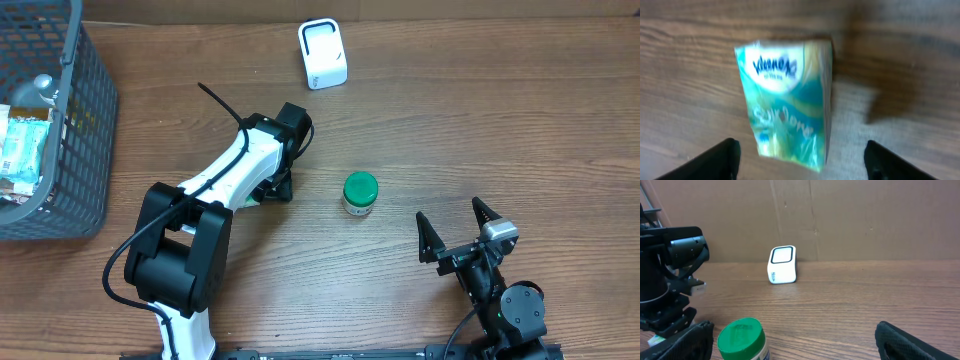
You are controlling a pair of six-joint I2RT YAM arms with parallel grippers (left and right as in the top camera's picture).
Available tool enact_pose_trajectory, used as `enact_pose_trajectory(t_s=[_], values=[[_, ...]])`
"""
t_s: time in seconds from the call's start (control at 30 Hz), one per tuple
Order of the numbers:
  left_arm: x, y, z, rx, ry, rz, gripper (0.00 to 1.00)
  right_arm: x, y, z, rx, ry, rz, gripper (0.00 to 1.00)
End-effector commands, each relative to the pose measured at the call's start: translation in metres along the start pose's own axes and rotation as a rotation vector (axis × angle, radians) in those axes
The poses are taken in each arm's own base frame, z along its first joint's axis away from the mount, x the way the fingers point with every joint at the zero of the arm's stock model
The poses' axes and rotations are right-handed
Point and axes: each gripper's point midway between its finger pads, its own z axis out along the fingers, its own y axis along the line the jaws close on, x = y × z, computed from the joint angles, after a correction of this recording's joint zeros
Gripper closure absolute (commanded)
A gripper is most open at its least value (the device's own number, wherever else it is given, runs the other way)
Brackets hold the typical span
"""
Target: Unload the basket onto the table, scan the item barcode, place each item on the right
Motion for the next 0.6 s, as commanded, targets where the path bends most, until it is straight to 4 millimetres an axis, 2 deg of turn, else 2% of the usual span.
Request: enact_pose_trajectory(t_s=[0.0,0.17,0.33,0.47,0.5,0.57], values=[[-0.010,-0.006,-0.023,0.070,-0.004,0.005,0.16,0.003,-0.002,0.000,0.005,0.000,-0.006,0.00],[-0.034,-0.008,-0.070,0.187,-0.031,0.042,0.10,0.003,-0.002,0.000,0.005,0.000,-0.006,0.00],[-0.046,-0.026,-0.113,0.455,-0.038,0.144,0.07,0.003,-0.002,0.000,0.005,0.000,-0.006,0.00],[-0.046,-0.032,-0.126,0.667,-0.019,0.193,0.05,0.003,-0.002,0.000,0.005,0.000,-0.006,0.00],[-0.047,-0.030,-0.127,0.693,-0.017,0.189,0.05,0.003,-0.002,0.000,0.005,0.000,-0.006,0.00],[-0.056,-0.009,-0.120,0.703,-0.016,0.129,0.05,0.003,-0.002,0.000,0.005,0.000,-0.006,0.00]])
